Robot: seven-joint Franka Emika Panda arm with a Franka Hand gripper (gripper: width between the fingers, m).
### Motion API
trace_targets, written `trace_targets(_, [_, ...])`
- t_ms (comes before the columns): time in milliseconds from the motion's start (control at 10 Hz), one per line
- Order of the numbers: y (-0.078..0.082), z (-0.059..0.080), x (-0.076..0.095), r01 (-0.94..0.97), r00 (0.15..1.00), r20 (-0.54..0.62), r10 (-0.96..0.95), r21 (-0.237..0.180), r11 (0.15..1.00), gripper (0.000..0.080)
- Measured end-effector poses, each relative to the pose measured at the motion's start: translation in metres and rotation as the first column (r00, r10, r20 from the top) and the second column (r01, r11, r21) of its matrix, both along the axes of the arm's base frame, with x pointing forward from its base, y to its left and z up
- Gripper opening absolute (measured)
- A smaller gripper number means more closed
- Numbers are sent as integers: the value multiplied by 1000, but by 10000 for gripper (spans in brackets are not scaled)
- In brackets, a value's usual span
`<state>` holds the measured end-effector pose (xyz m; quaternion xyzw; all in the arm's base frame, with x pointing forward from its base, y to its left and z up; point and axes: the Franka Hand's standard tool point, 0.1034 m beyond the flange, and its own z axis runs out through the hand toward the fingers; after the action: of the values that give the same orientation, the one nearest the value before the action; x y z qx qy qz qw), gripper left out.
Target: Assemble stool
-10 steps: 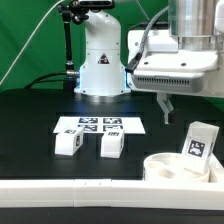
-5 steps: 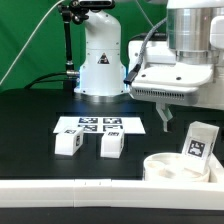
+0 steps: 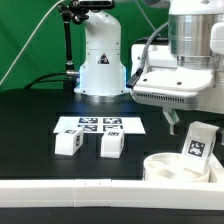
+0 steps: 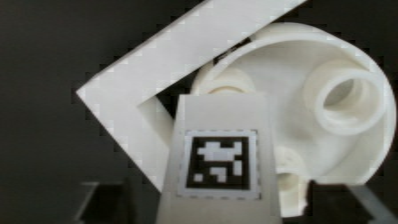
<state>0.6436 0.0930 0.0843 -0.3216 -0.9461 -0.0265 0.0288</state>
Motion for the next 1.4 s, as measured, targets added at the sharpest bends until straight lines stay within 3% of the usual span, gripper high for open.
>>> trace_targets(100, [-1, 0, 0, 1, 1000, 0, -1, 0, 1000, 332])
trace_targets(500, [-2, 0, 0, 37, 999, -3, -37, -2, 999, 334])
trace_targets(800, [-4, 0, 0, 192, 981, -13, -192, -9, 981, 334])
trace_targets(1200, [-16, -1, 0, 601, 797, -44, -602, -35, 798, 334])
trace_targets(1400, [-22, -1, -3, 752, 652, -89, -753, -49, 657, 334])
